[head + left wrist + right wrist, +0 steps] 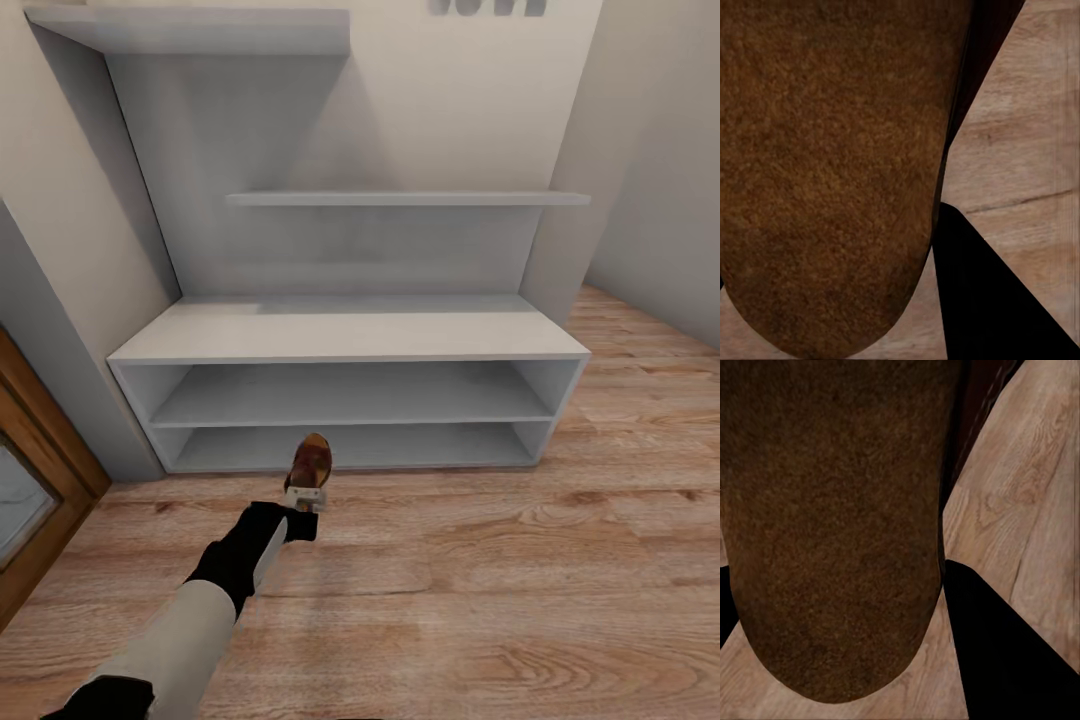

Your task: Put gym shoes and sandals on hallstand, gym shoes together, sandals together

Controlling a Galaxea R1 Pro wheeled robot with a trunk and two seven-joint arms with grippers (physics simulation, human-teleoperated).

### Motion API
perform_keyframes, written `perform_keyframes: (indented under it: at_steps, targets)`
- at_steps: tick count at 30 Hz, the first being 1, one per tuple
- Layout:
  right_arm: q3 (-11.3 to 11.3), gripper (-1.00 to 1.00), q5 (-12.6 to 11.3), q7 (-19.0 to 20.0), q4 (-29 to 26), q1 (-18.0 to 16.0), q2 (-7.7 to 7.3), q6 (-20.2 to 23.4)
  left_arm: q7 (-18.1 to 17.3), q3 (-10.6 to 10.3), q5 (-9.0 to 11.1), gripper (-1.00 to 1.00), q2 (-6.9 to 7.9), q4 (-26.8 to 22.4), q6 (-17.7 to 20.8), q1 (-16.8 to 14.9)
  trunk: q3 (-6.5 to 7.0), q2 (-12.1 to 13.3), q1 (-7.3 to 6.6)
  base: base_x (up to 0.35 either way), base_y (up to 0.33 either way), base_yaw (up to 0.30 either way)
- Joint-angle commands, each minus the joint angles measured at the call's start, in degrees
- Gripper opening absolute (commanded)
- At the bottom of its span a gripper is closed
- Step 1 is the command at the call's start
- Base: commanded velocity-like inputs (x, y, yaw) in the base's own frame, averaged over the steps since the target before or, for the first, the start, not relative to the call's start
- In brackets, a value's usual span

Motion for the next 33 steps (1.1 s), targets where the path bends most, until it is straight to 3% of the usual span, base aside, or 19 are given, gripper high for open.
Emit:
perform_keyframes:
  at_steps: [1,2,5,9,22,33]
  targets:
    - [-0.17,-1.00,0.99,0.22,-0.05,-0.07,-0.24,0.42,-0.31,-0.05,-0.45,-1.00,-0.09,-0.28,2.40,-1.84,-0.06,-0.02,-0.01,0.000,0.000,0.000]
    - [-0.20,-1.00,3.04,0.19,-0.04,-0.07,-0.44,0.47,-0.27,-0.05,-0.39,-1.00,-0.13,-0.46,4.58,-3.87,-0.06,-0.02,-0.01,0.000,0.000,0.000]
    - [-0.22,-1.00,6.68,0.32,-0.04,-0.07,-0.55,0.50,-0.19,-0.05,-0.43,-1.00,-0.15,-0.64,6.33,-5.44,-0.06,-0.02,-0.01,0.000,0.000,0.000]
    - [-0.23,-1.00,8.57,0.41,-0.03,-0.07,-0.59,0.45,-0.18,-0.11,-0.51,-1.00,-0.15,-0.71,6.97,-6.00,-0.06,-0.02,-0.01,0.000,0.000,0.000]
    - [0.01,-1.00,9.44,0.32,-0.03,-0.07,-0.30,0.15,0.10,-0.22,-0.15,-1.00,0.46,-0.56,6.20,-4.60,-0.06,-0.02,-0.01,0.000,-0.005,0.000]
    - [0.03,-1.00,9.44,0.31,-0.03,-0.07,-0.30,0.17,0.08,-0.23,-0.12,-1.00,0.46,-0.56,5.71,-3.75,-0.06,-0.02,-0.01,0.000,-0.242,0.133]
